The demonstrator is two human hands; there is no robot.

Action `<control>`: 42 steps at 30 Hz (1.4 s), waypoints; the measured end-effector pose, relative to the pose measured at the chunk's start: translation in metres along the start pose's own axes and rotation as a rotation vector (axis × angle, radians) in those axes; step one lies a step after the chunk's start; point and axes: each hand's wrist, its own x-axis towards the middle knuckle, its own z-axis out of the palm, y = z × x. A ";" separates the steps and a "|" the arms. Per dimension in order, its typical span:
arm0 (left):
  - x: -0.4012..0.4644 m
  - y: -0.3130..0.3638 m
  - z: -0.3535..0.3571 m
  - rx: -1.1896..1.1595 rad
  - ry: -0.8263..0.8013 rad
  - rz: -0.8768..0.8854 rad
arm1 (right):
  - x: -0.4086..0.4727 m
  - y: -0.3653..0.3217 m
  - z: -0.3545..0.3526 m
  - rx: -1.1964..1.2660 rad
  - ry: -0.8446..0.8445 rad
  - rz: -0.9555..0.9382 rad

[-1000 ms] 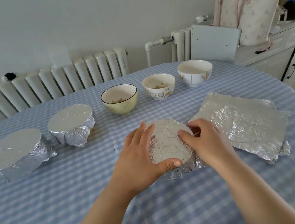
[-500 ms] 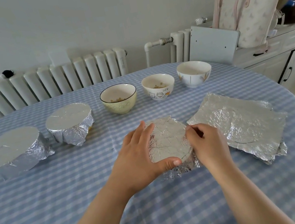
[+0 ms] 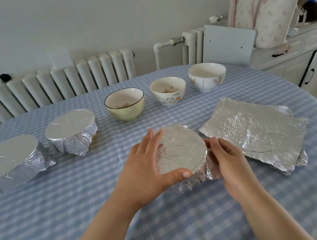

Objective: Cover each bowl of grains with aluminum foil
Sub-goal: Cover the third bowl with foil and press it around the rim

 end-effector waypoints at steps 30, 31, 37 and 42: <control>0.000 0.001 -0.002 0.008 -0.019 -0.016 | 0.021 -0.009 -0.010 0.144 -0.187 0.213; 0.000 0.001 -0.002 0.010 -0.018 -0.016 | 0.020 -0.009 -0.009 0.101 -0.160 0.189; 0.000 0.000 -0.001 0.017 -0.013 -0.015 | 0.018 -0.012 -0.003 -0.017 -0.044 0.159; 0.000 0.001 -0.001 0.019 -0.018 -0.014 | 0.018 -0.013 0.000 -0.020 -0.005 0.193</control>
